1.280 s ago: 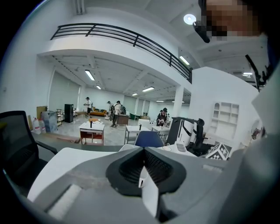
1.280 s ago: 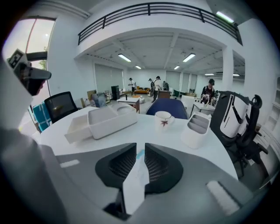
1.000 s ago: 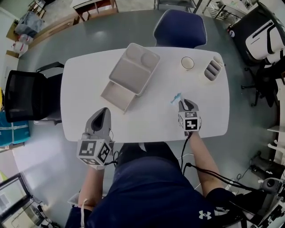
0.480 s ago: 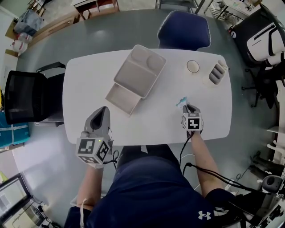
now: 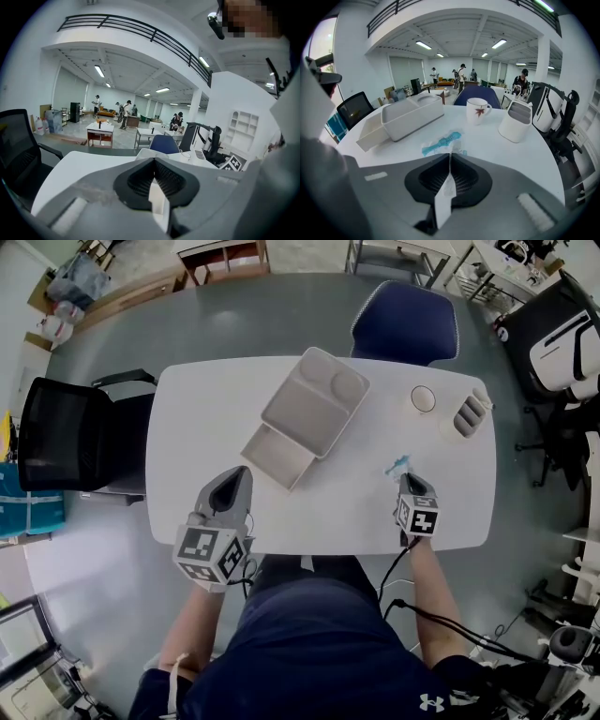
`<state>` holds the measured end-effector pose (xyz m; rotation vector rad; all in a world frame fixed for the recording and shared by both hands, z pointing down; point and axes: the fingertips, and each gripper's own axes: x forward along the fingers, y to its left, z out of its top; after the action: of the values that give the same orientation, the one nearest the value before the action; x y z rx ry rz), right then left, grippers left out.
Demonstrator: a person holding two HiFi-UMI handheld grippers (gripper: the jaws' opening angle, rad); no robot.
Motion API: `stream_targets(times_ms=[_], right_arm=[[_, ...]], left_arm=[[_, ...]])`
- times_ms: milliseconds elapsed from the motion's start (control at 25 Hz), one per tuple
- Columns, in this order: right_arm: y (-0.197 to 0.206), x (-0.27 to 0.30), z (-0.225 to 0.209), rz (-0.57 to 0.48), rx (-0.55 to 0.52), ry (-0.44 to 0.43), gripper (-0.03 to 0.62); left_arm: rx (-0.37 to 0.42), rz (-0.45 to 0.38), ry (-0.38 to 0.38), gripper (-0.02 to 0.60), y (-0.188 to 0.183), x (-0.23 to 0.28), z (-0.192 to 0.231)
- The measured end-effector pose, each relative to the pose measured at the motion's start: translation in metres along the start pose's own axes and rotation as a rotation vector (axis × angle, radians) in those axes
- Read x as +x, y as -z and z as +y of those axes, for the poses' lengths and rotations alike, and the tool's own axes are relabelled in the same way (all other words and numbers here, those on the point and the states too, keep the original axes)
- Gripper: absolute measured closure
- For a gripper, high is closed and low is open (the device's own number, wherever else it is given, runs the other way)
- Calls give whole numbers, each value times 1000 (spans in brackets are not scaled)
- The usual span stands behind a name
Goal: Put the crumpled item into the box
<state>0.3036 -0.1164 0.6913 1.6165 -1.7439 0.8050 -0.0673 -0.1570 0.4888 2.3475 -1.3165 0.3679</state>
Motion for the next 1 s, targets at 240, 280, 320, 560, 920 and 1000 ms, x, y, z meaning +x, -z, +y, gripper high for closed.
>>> stream_targets(times_ms=[240,280,320,560,920,1000], right_arm=[[-35,-20,27,-85,-23,-29,580],[-41,-23,32,-97,-33,-34,580],[-46,-26,38,-108,-44,-39,582],[-81,-38,79,-173,-103,-95,582],[-117,-33,155,-212,-200,-206,582],[-121,-31,172,-212,-219,-228,582]], left_arm=[[-4,-23,-16,580,-3,-16,11],[-6,-27,-22,579,-3,-20,14],[-9,-31,-29,580,-3,-23,17],[-29,-54,-73,580,0,-42,35],[-77,-76,-144,580,9,-76,70],[-89,-78,-156,580,12,-82,76]])
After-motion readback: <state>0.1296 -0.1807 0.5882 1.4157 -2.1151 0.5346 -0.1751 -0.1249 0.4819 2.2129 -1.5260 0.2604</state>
